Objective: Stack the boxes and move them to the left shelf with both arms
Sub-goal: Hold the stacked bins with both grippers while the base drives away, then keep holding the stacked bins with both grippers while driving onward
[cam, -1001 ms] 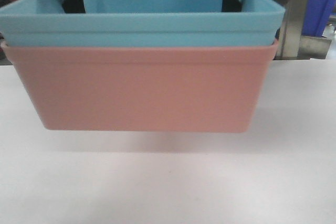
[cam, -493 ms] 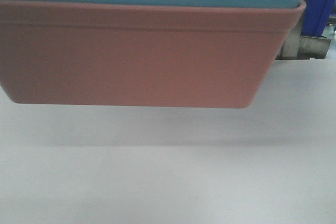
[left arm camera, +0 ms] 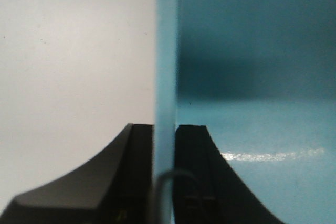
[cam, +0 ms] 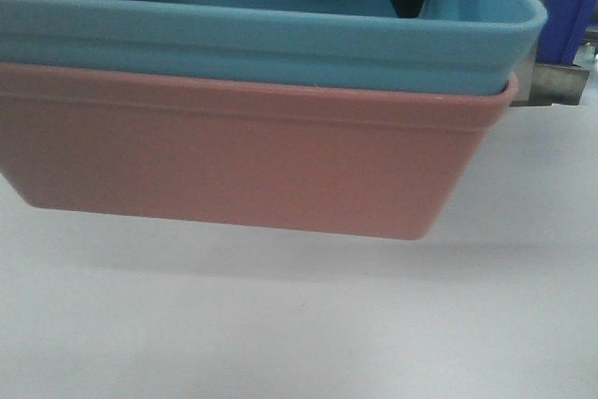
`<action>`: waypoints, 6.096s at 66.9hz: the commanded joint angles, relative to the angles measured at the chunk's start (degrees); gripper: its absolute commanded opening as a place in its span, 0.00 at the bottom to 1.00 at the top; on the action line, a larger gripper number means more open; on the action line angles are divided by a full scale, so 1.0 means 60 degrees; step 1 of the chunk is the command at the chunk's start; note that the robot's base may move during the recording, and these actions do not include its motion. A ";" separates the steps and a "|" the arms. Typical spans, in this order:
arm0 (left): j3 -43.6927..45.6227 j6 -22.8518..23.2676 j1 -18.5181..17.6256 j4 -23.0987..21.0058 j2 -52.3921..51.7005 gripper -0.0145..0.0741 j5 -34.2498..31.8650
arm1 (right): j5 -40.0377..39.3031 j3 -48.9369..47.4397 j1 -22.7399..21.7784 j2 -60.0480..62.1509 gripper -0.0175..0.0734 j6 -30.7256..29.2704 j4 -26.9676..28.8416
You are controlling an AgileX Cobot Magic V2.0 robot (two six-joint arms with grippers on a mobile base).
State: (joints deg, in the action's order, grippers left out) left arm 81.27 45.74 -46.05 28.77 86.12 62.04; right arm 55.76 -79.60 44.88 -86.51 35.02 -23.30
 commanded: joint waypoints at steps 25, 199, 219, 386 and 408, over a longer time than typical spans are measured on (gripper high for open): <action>0.0372 0.0270 -0.0484 -0.0605 -0.0102 0.16 -0.2474 | -0.2432 -0.0459 0.0348 0.0319 0.25 0.0418 0.0442; 0.0372 0.0270 -0.0484 -0.0605 0.0023 0.16 -0.2408 | -0.1980 -0.0459 0.0349 0.0308 0.25 0.0418 0.0442; 0.0372 0.0270 -0.0484 -0.0605 0.0023 0.16 -0.2408 | -0.1980 -0.0459 0.0349 0.0308 0.25 0.0418 0.0442; 0.0372 0.0270 -0.0484 -0.0605 0.0023 0.16 -0.2391 | -0.1941 -0.0459 0.0349 0.0308 0.25 0.0410 0.0442; 0.0372 0.0270 -0.0484 -0.0605 0.0023 0.16 -0.2383 | -0.1933 -0.0459 0.0349 0.0308 0.25 0.0410 0.0442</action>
State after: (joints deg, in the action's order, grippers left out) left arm 81.07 46.61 -46.54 28.91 88.28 61.01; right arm 58.83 -79.47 45.10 -86.85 38.55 -24.41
